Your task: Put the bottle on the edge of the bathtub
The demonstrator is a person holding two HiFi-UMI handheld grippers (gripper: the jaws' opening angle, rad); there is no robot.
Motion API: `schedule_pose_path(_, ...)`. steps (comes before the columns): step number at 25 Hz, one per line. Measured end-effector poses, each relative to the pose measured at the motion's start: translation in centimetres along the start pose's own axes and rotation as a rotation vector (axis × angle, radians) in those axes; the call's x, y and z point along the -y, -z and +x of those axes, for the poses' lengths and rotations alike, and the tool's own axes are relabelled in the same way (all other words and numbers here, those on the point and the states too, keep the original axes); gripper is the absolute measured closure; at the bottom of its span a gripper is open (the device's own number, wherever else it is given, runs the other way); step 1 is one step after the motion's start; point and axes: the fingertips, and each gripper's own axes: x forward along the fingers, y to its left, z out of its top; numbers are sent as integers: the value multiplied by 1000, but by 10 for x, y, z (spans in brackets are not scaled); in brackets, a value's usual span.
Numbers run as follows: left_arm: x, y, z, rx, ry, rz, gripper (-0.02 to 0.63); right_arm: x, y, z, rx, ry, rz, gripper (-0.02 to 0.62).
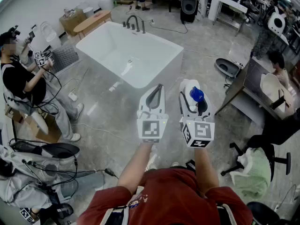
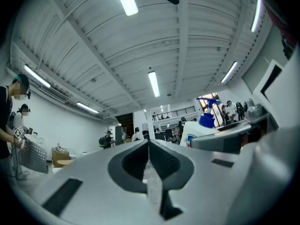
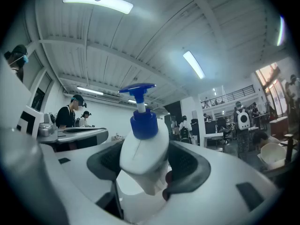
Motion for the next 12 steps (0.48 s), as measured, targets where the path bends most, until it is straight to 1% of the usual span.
schedule_pose_path(7,13,2,1,-7,-7,-9,590,10,3,-6,-6,-13,-14,310)
schedule_pose_path(10,20,9,3,-11,6,24,591,15,5,-8,-6,-18,-12,310)
schedule_pose_path(12,26,7,5,-9,7,26,591,19,7,-9,-8,-21,-12,310)
